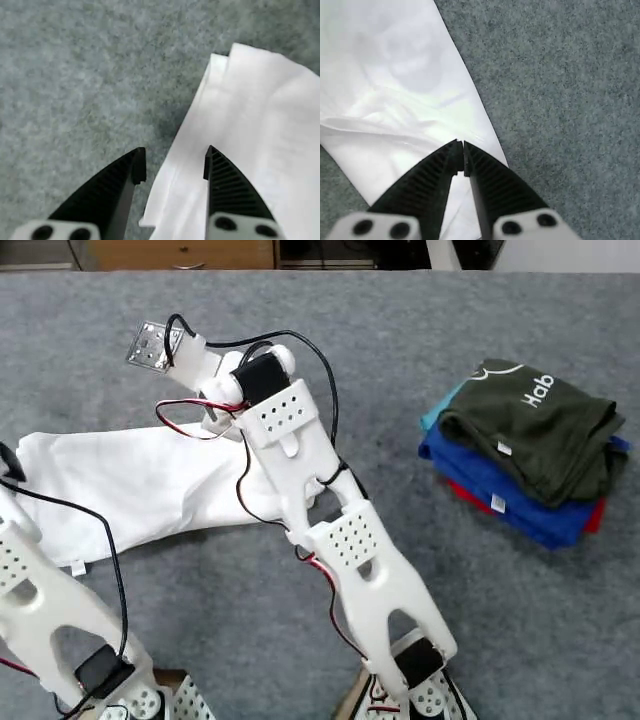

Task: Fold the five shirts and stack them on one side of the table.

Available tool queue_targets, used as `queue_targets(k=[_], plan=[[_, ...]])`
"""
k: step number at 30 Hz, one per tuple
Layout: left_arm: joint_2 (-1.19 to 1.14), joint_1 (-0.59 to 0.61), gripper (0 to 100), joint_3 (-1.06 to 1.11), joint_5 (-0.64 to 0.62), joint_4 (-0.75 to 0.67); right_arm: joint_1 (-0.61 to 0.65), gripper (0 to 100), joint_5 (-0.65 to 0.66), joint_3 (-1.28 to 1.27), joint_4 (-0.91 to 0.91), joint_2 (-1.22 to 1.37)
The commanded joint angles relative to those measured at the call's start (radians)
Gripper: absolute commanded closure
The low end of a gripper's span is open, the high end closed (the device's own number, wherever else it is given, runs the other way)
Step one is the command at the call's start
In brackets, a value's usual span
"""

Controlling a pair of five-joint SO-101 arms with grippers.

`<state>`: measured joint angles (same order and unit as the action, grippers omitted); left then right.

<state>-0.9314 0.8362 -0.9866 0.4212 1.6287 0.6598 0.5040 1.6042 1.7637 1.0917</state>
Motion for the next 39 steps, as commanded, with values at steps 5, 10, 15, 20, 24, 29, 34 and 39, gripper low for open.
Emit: queue_targets(k=[5, 10, 15, 20, 24, 29, 34, 39], plan=[[-0.11, -0.034, 80, -0.192, 0.008, 0.063, -0.025, 99.4, -0.025, 0.047, 0.025, -0.019], [-0.165, -0.051, 80, -0.201, 0.0, 0.072, -0.027, 99.4, -0.025, 0.016, 0.025, -0.071], [-0.17, -0.048, 80, -0.207, -0.002, 0.072, -0.042, 99.4, -0.023, -0.093, 0.025, -0.108], [-0.071, -0.049, 80, -0.325, 0.006, 0.133, -0.07, 99.4, -0.023, -0.199, 0.025, -0.128], [0.024, -0.049, 80, -0.199, 0.035, 0.133, -0.07, 99.4, -0.023, -0.237, 0.025, -0.133], [0.102, -0.071, 80, -0.002, 0.051, 0.129, -0.065, 99.4, -0.023, -0.246, 0.025, -0.131], [0.036, -0.054, 80, 0.006, 0.038, 0.077, -0.065, 99.4, -0.023, -0.246, 0.025, -0.131], [-0.044, -0.023, 80, 0.003, 0.037, -0.009, -0.067, 99.4, -0.023, -0.26, 0.025, -0.131]])
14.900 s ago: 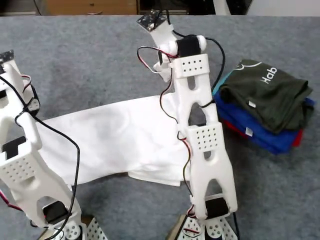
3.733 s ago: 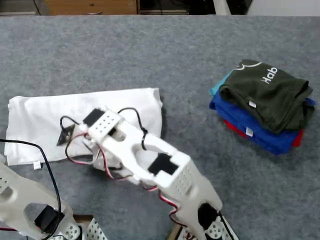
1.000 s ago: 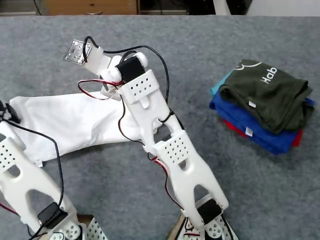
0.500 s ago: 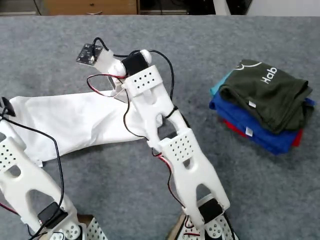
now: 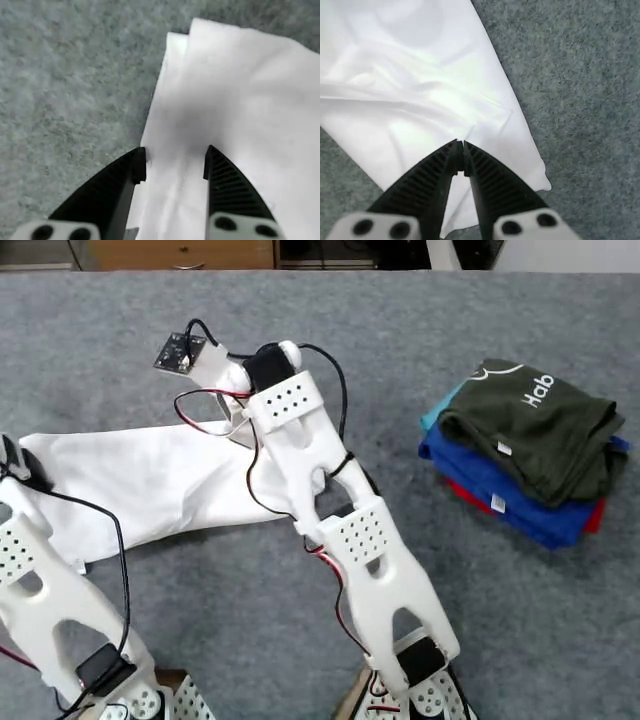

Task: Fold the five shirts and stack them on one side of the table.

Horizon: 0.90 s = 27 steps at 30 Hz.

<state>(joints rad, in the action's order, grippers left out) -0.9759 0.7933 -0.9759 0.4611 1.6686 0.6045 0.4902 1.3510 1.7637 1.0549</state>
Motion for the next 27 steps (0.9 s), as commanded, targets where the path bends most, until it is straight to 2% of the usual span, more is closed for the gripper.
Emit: queue_targets(k=[1, 11, 18, 22, 27], plan=[[-0.01, 0.021, 80, -0.008, -0.003, -0.061, -0.012, 99.4, -0.009, -0.01, 0.025, -0.094], [-0.082, 0.02, 81, -0.008, -0.003, -0.077, -0.01, 99.4, -0.009, -0.013, 0.025, -0.094], [-0.099, 0.023, 98, -0.034, -0.021, -0.087, -0.012, 99.4, -0.003, -0.004, 0.025, -0.171], [-0.091, 0.04, 98, -0.051, -0.081, -0.087, -0.015, 99.4, -0.003, -0.015, 0.023, -0.315], [-0.09, 0.089, 98, -0.069, -0.074, -0.086, -0.094, 99.4, -0.006, -0.019, 0.023, -0.397]])
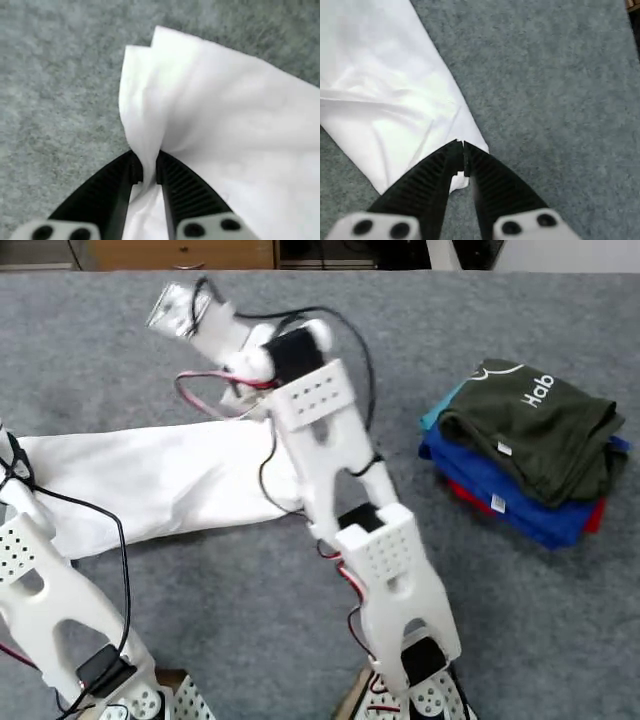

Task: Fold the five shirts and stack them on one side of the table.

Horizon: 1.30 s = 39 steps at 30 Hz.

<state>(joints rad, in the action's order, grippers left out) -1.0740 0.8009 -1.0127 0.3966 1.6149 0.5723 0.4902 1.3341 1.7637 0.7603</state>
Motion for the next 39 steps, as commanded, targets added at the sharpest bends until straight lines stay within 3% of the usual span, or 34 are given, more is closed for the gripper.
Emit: queue_targets(k=[1, 7, 14, 20, 26, 33, 39], plan=[[0.008, 0.103, 98, -0.055, -0.002, -0.021, -0.082, 99.4, -0.008, -0.015, 0.023, -0.104], [0.007, 0.189, 98, -0.247, 0.072, 0.092, -0.157, 99.4, -0.02, -0.17, 0.011, -0.101], [0.035, 0.124, 98, -0.374, 0.066, 0.146, -0.16, 99.4, -0.186, -0.32, -0.252, 0.01], [0.196, 0.002, 98, -0.18, 0.071, 0.146, -0.162, 99.4, -0.299, -0.332, -0.446, 0.185], [0.415, -0.199, 98, 0.097, 0.069, 0.146, -0.223, 99.4, -0.376, -0.326, -0.537, 0.286], [0.667, -0.423, 98, 0.37, 0.048, 0.146, -0.271, 99.4, -0.43, -0.251, -0.557, 0.325], [0.782, -0.594, 98, 0.474, -0.006, 0.146, -0.277, 99.4, -0.427, -0.171, -0.554, 0.369]])
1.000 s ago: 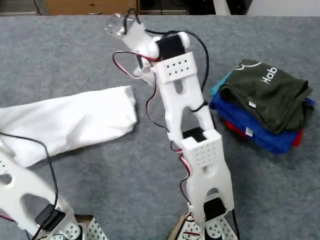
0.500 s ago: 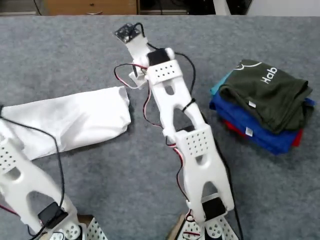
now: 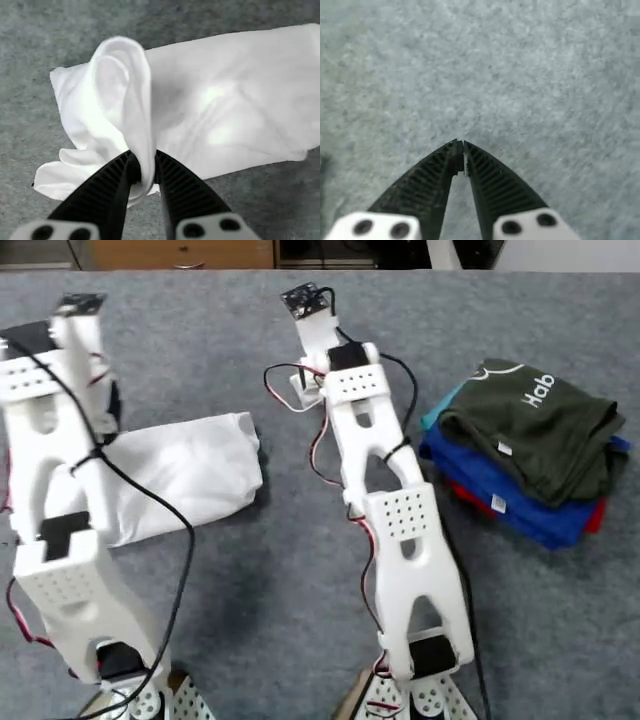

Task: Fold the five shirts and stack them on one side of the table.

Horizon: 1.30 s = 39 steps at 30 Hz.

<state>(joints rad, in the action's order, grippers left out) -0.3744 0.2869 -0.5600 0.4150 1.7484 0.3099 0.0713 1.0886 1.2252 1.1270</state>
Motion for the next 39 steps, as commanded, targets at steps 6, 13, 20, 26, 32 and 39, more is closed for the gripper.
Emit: queue_targets(k=[6, 13, 20, 26, 32, 39], plan=[[0.082, -0.265, 98, 0.037, -0.084, 0.012, -0.025, 99.4, -0.009, 0.131, -0.011, 0.035], [0.038, -0.419, 98, 0.032, -0.114, 0.009, -0.027, 99.4, -0.008, 0.137, -0.011, 0.039], [-0.179, -0.445, 98, -0.092, -0.195, 0.009, -0.028, 99.4, -0.009, 0.134, -0.011, 0.039], [-0.288, -0.442, 98, -0.269, -0.275, 0.009, -0.031, 99.4, -0.011, 0.136, -0.011, 0.039], [-0.32, -0.442, 98, -0.342, -0.325, 0.009, -0.033, 99.4, -0.011, 0.136, -0.011, 0.039], [-0.312, -0.44, 86, -0.321, -0.391, 0.011, -0.042, 99.4, -0.012, 0.137, -0.012, 0.039]])
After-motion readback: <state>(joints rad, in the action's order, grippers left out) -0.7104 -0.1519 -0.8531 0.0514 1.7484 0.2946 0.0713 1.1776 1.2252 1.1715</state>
